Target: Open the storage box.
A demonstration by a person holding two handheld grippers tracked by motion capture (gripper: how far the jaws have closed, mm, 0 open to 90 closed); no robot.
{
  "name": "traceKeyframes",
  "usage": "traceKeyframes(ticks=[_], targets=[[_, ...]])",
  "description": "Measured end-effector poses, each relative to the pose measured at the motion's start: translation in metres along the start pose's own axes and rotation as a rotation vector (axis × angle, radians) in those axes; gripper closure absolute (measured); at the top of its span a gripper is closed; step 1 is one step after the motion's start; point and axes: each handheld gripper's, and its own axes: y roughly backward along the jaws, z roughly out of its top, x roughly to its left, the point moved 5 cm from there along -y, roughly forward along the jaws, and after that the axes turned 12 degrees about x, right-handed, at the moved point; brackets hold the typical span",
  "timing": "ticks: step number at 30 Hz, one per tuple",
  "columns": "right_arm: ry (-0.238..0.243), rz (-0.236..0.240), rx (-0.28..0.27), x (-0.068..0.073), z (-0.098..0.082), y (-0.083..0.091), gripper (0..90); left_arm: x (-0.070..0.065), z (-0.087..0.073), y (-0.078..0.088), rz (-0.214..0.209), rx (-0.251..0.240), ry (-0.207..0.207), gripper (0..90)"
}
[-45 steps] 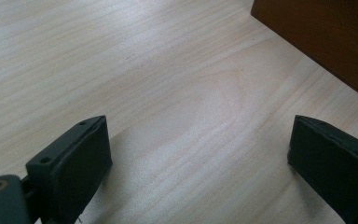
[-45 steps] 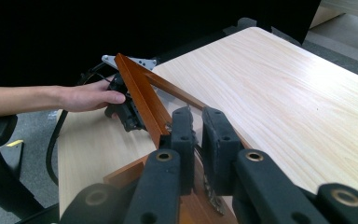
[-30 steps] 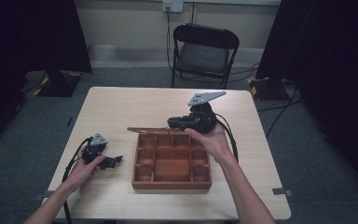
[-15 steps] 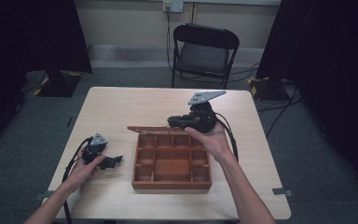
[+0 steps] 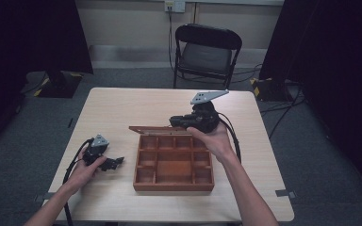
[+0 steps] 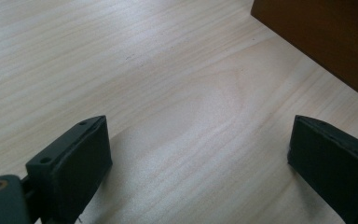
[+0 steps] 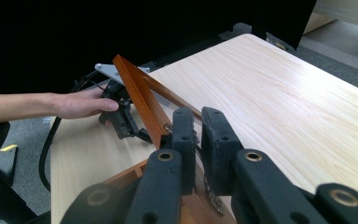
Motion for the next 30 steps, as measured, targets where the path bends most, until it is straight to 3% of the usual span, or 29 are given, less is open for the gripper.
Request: traceKeyframes(ticks=[30], targets=[[0.000,0.009,-0.003,0.0002,-0.0013,-0.0001,84.5,0.0000,0.0000,0.0000,0.000,0.000,0.000,5.2]])
